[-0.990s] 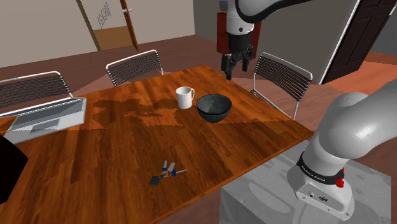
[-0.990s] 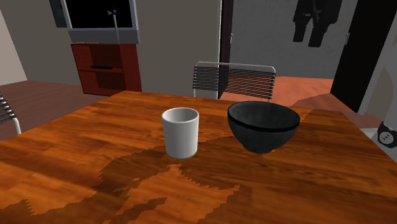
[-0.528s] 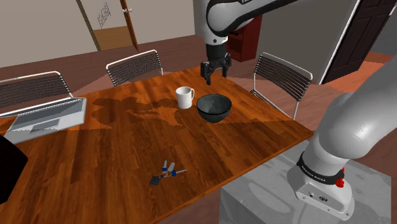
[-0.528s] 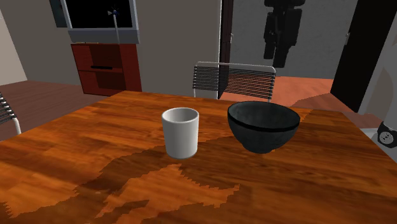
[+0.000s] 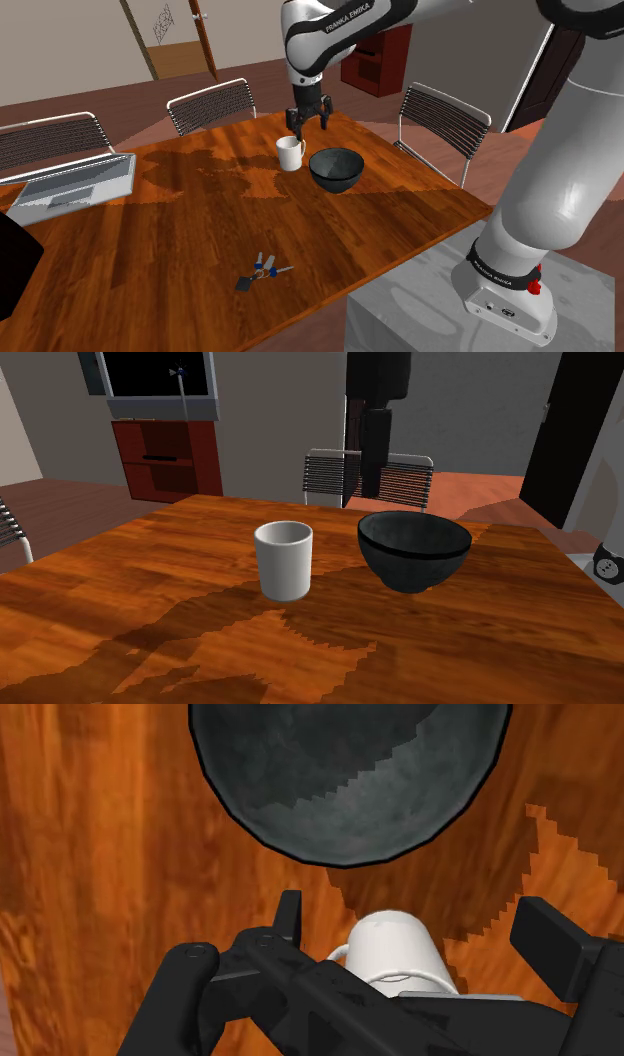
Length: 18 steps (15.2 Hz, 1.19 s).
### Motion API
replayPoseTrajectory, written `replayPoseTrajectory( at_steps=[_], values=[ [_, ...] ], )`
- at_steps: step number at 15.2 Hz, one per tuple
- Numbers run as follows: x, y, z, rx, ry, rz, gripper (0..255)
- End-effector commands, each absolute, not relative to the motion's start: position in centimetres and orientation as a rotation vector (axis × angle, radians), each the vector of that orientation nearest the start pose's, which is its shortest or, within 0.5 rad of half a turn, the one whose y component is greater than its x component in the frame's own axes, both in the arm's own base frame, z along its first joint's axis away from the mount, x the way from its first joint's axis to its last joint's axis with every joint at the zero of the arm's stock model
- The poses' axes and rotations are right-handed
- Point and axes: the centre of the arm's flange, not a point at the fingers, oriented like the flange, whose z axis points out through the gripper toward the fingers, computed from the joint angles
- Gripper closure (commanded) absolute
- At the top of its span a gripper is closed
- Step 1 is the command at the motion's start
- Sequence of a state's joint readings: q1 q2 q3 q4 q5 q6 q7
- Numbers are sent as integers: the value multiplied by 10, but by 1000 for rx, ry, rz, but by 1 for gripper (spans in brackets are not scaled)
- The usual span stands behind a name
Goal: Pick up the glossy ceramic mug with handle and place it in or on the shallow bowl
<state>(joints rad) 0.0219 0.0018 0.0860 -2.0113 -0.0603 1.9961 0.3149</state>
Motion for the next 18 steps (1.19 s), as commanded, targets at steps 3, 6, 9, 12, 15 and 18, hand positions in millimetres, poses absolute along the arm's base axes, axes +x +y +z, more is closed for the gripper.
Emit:
replayPoseTrajectory(
  at_steps=[3, 6, 9, 12, 15, 18],
  values=[
    [597, 67, 429, -3180, 297, 14, 0],
    [632, 77, 412, -3175, 302, 18, 0],
    [667, 86, 396, -3171, 306, 22, 0],
    [685, 90, 382, -3169, 309, 25, 0],
    [684, 90, 366, -3169, 309, 25, 0],
    [684, 89, 350, -3169, 309, 25, 0]
  ],
)
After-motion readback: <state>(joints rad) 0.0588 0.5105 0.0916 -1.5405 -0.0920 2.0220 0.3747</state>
